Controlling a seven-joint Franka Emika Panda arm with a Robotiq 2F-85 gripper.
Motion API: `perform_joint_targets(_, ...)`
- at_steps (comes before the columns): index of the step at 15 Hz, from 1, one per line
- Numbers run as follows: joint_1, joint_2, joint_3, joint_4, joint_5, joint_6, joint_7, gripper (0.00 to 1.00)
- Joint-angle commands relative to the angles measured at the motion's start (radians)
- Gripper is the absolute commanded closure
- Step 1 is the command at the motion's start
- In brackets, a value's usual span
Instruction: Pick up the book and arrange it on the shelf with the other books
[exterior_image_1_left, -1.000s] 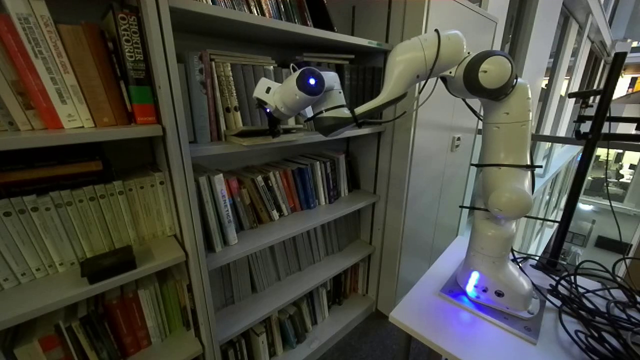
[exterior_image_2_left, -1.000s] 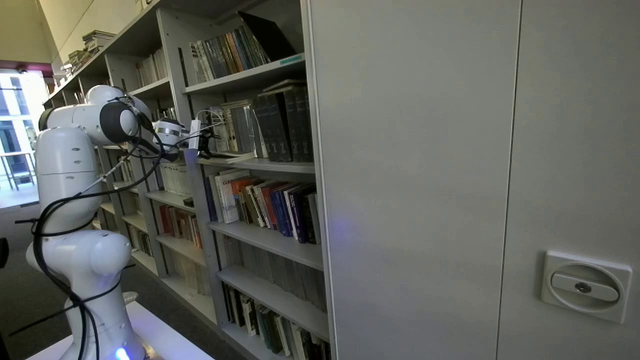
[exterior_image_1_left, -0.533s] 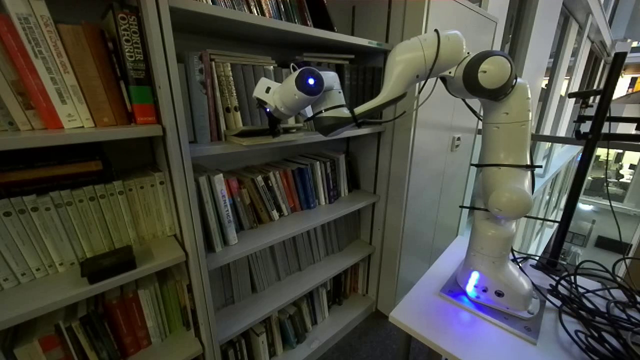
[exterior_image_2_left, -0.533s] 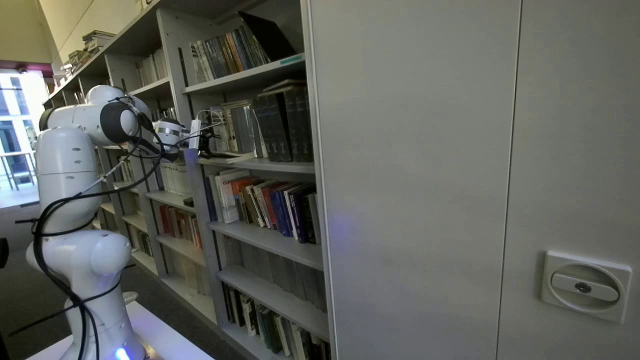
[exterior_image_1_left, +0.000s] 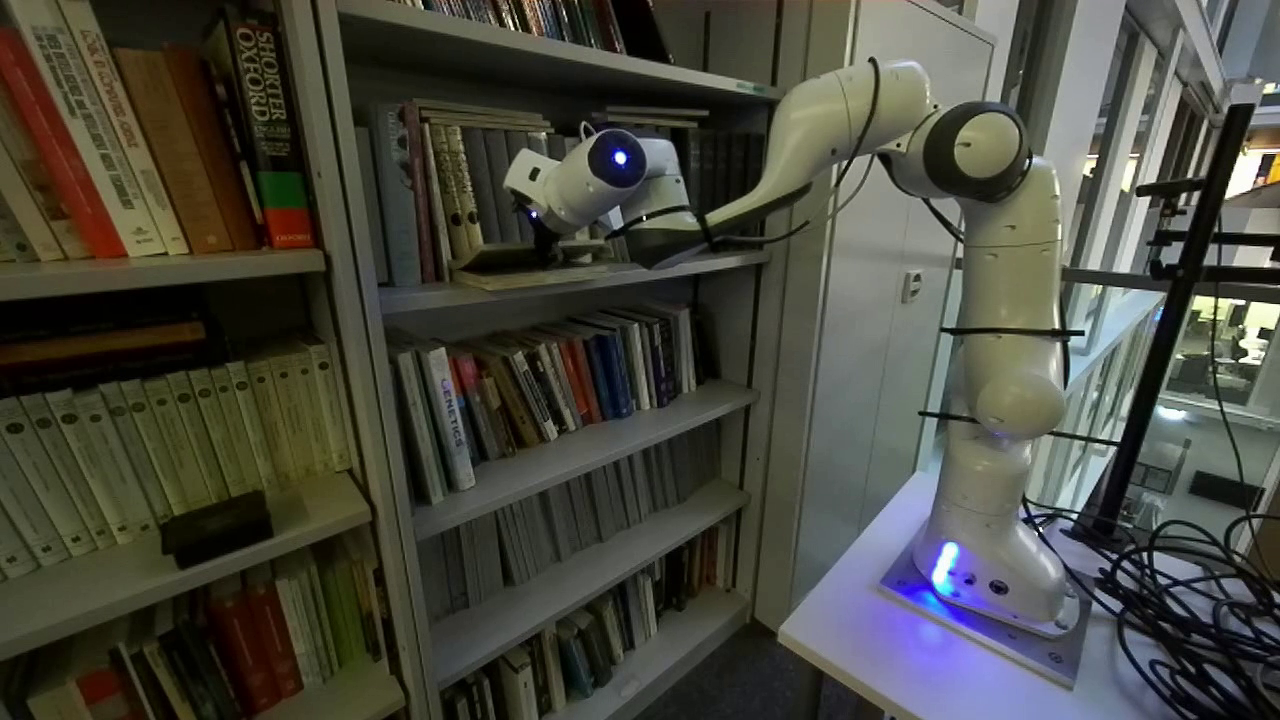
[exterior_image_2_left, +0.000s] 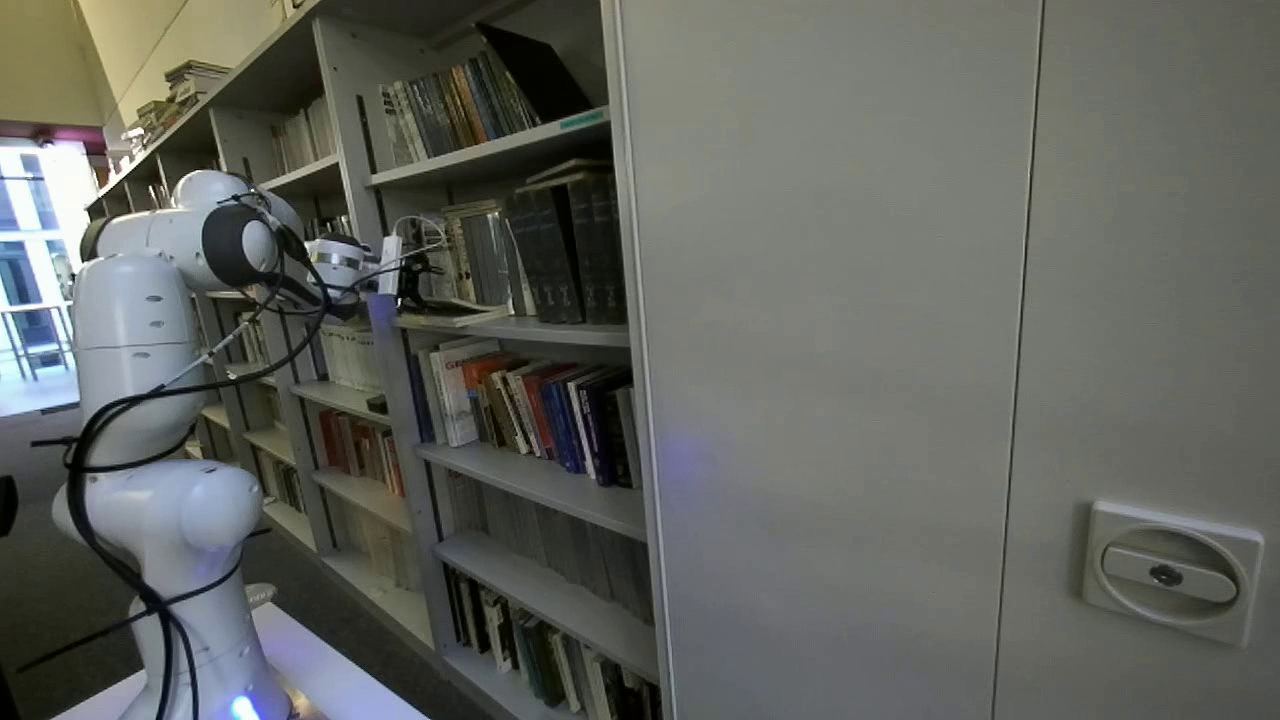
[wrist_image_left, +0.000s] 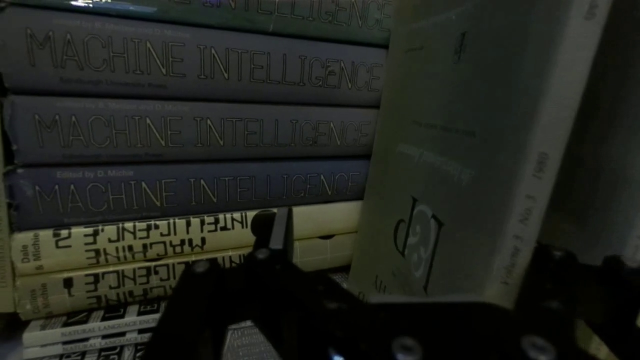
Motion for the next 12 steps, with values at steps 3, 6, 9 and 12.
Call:
perform_joint_targets(3, 0.001, 0.019, -0.005, 0.051, -0.031, -0.008, -0.011, 0.54)
perform_joint_targets(6, 0.001, 0.018, -0.005, 0.05, -0.032, -0.007, -0.008, 0.76)
perform_joint_targets(9, 0.001, 0.016, -0.005, 0.047, -0.032, -0.007, -0.006, 0.98)
perform_joint_targets(12, 0.005, 0.008, -0.003, 0.039, -0.034, -0.023, 0.01, 0.97)
